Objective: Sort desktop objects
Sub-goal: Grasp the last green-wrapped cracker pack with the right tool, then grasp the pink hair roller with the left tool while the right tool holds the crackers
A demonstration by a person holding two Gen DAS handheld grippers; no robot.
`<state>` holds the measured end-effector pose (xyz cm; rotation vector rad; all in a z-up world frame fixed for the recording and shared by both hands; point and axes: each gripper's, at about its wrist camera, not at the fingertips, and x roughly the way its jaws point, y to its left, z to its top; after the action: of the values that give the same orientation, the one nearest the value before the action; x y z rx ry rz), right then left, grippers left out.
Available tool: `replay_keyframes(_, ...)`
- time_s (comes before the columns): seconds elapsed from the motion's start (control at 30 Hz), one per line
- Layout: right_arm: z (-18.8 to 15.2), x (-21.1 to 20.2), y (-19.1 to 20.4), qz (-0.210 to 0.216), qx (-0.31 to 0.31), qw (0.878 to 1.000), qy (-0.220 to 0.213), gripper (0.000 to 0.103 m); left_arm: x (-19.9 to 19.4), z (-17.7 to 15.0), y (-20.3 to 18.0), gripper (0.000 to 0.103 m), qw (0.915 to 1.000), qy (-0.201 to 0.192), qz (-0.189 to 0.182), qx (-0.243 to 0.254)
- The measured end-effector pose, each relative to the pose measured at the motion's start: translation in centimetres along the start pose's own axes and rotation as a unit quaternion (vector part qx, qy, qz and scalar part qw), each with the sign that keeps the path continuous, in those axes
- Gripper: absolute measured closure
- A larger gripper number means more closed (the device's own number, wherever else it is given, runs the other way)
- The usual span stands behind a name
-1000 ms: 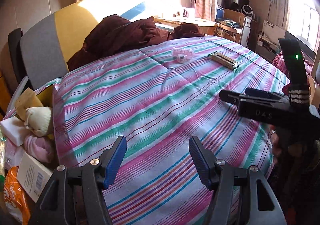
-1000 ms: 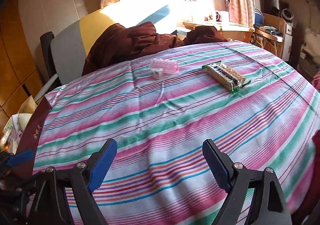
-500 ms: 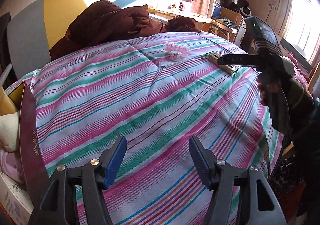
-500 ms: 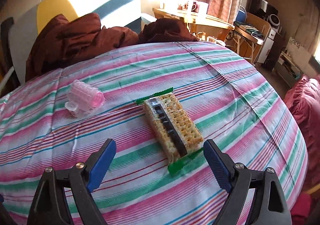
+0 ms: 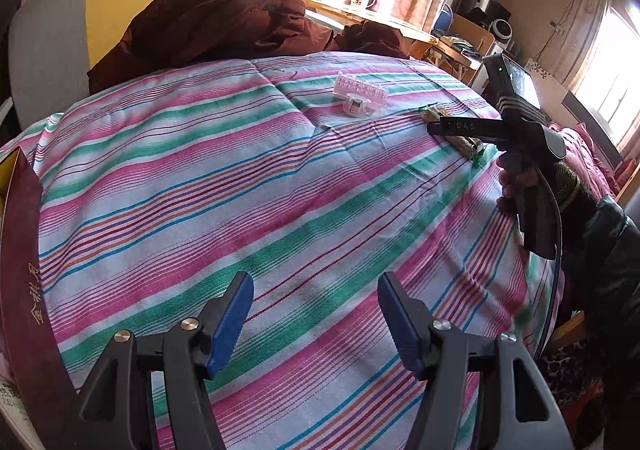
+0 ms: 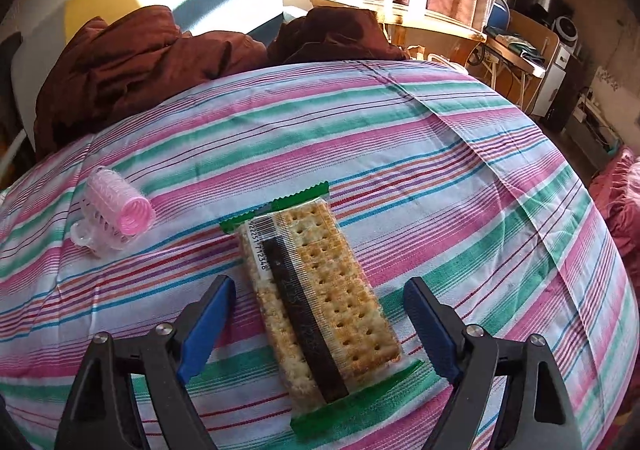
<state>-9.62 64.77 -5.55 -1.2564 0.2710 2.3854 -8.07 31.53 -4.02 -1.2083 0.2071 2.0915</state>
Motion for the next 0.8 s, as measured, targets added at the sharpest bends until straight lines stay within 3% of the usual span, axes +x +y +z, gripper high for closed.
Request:
replay_keyframes(0.1,-0.4,-0.8,1.1,-0.005,-0.008,1.0,-0.004,0.046,-0.2,0.0,-0.2,0.037,1.0,-0.002,0.001,0.0)
replay_keyframes(0.13,-0.6,-1.0,1.5,-0.01,-0.01,1.0,-0.004,0.05,-0.3,0.0,-0.2,0.037,1.0,-0.003,0.002,0.001)
replay_keyframes(0.37,-3.6,-3.2,3.9,0.011,-0.009,1.0,-0.019,0.051,-1.0,1.0,-0.2,0.037,0.9997,-0.015,0.018,-0.003)
replay_keyframes(0.57,-6.4,-5.2,4.5,0.048,0.015,0.998,-0.037,0.051,-0.6,4.8,-1.6,0.036,0.9989,-0.029,0.031,0.022)
replay_keyframes(0.7,-7.2,-5.6,3.9,0.067,0.037,0.996,-0.05,0.051,1.6,8.0,-3.3,0.02,0.9983,-0.025,0.025,0.047)
replay_keyframes(0.8,-7.4,-5.4,3.9,0.068,0.041,0.995,-0.056,0.051,3.5,10.1,-4.7,0.018,0.9967,-0.023,0.03,0.072)
